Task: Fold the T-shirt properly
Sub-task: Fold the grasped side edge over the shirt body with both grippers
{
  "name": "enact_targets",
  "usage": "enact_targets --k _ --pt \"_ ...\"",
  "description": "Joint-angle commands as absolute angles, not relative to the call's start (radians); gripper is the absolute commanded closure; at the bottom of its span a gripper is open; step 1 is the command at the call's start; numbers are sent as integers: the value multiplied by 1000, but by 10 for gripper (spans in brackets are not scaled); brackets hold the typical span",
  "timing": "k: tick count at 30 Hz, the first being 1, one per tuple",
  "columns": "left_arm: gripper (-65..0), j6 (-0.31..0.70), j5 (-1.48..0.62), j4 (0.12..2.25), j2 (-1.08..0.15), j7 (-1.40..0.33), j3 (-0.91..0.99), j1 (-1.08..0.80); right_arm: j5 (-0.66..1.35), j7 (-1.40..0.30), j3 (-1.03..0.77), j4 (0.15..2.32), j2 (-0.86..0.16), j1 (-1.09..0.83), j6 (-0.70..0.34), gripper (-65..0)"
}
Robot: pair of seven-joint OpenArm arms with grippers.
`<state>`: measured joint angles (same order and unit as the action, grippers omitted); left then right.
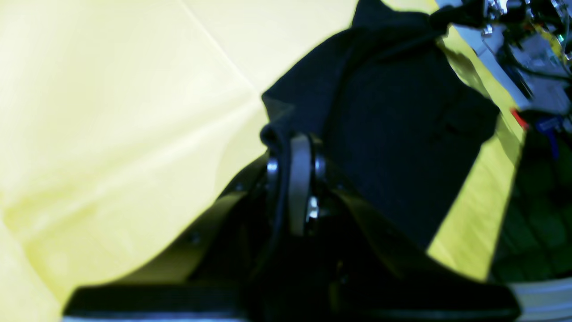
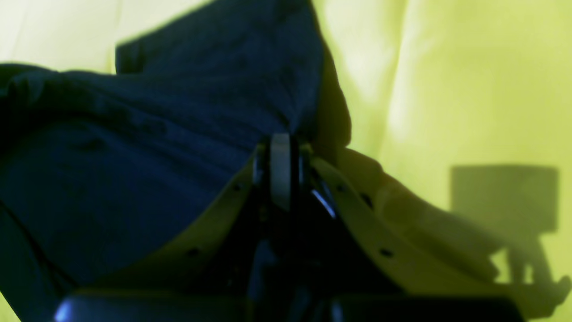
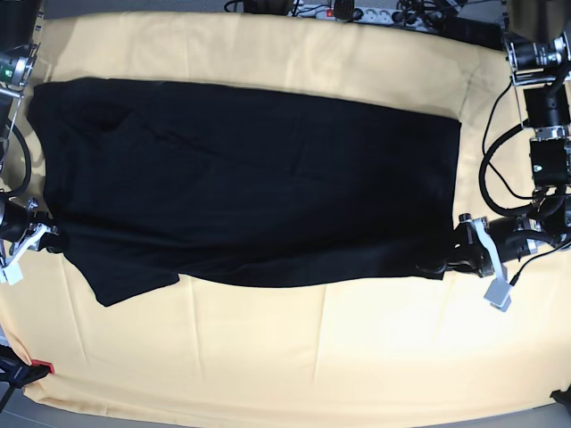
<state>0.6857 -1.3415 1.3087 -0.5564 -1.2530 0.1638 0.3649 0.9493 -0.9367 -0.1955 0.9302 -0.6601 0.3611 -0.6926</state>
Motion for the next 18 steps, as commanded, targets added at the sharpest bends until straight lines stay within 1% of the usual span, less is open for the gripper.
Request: enact_targets --k 1,3,5,7,11,18 --pt "0 688 -1401 1324 -585 -1259 171 377 973 -933 -203 972 -701 379 -698 0" --pt "0 686 -1483 1324 -588 -1327 171 358 973 -960 -203 1020 -714 346 -698 0" --pt "0 665 -1484 1325 -588 -1396 171 340 972 -970 -204 1073 -724 315 -698 0" --pt "0 655 -1484 1327 -592 -1396 171 326 969 -970 -204 1118 -733 295 -698 0" --pt "0 682 -1484 1327 -645 -1396 171 307 942 -1004 -204 1139 -746 291 -698 0" --pt "0 654 -1484 1327 -735 -1396 171 308 938 -1003 -204 1139 -750 273 -698 0"
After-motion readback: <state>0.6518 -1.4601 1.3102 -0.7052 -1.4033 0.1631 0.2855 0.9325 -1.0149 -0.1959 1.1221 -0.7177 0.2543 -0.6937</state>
